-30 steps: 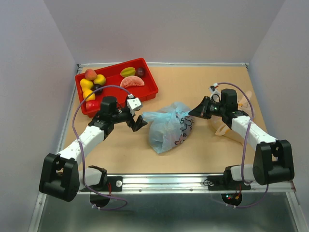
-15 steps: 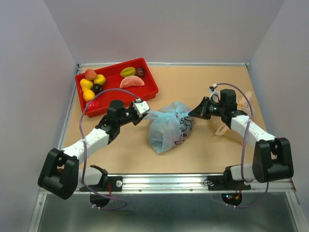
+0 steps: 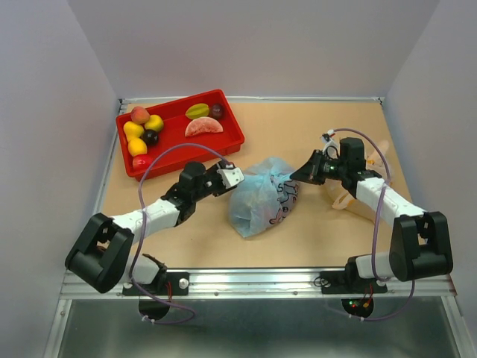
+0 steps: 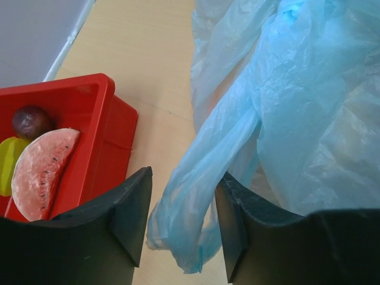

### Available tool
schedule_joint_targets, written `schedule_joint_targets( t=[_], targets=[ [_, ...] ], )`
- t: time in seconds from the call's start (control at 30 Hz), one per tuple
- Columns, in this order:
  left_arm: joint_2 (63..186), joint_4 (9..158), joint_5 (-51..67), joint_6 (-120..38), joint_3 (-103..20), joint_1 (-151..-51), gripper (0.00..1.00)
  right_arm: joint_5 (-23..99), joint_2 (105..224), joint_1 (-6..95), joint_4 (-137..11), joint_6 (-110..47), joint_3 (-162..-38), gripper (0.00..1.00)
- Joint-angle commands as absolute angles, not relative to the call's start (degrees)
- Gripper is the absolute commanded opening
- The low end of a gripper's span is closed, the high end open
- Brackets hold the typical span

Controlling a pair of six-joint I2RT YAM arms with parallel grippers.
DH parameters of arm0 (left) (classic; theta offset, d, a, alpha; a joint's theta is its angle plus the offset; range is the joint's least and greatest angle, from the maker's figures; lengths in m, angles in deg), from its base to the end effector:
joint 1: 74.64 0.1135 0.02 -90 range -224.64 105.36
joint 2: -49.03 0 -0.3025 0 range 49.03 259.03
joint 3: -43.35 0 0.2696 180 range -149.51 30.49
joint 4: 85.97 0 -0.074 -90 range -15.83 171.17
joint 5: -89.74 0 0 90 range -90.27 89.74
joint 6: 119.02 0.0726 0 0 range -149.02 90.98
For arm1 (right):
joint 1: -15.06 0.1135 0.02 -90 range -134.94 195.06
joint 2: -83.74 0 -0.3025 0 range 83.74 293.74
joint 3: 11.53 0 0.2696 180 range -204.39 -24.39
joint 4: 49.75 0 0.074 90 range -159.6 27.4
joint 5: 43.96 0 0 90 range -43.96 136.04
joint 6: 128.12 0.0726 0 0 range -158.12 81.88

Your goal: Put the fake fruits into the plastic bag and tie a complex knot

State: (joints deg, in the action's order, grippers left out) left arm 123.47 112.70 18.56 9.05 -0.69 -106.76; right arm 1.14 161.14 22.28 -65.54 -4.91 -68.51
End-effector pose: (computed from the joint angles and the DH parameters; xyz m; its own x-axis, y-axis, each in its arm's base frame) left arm 0.2511 -0.1853 0.2395 0.3397 0.4759 -0.8113 0.7130 0.4322 0.5521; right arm 0.2990 0.0895 0.2406 -0.8486 0.2836 -0.4467 -0.2262 0.5687 0.7908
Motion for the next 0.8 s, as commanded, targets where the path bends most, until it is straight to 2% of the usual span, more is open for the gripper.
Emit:
schedule_joint_targets(
  t=[0.0, 0.1, 0.2, 0.5, 0.77],
  targets=[
    [124.53, 119.57, 12.4, 11.58, -1.06, -107.43, 0.51, -0.63, 161.87, 22.71, -63.04, -5.52, -69.74, 0.01],
    [125.32, 120.72, 12.39, 12.91, -0.8, -107.43, 0.39, 0.25, 161.61, 22.79, -63.04, -5.51, -69.74, 0.0],
    [125.85, 118.19, 13.01, 13.35, -1.76, -107.6, 0.0, 6.54, 159.69, 22.62, -63.04, -5.6, -69.48, 0.0],
    [118.04, 100.97, 19.78, 11.68, -0.27, -107.69, 0.0, 34.32, 152.12, 22.62, -64.43, -13.32, -71.14, 0.0],
    [109.69, 91.73, 18.02, 15.98, 3.16, -106.73, 0.0, 47.34, 151.59, 22.62, -68.32, -24.49, -70.18, 0.01]
  ],
)
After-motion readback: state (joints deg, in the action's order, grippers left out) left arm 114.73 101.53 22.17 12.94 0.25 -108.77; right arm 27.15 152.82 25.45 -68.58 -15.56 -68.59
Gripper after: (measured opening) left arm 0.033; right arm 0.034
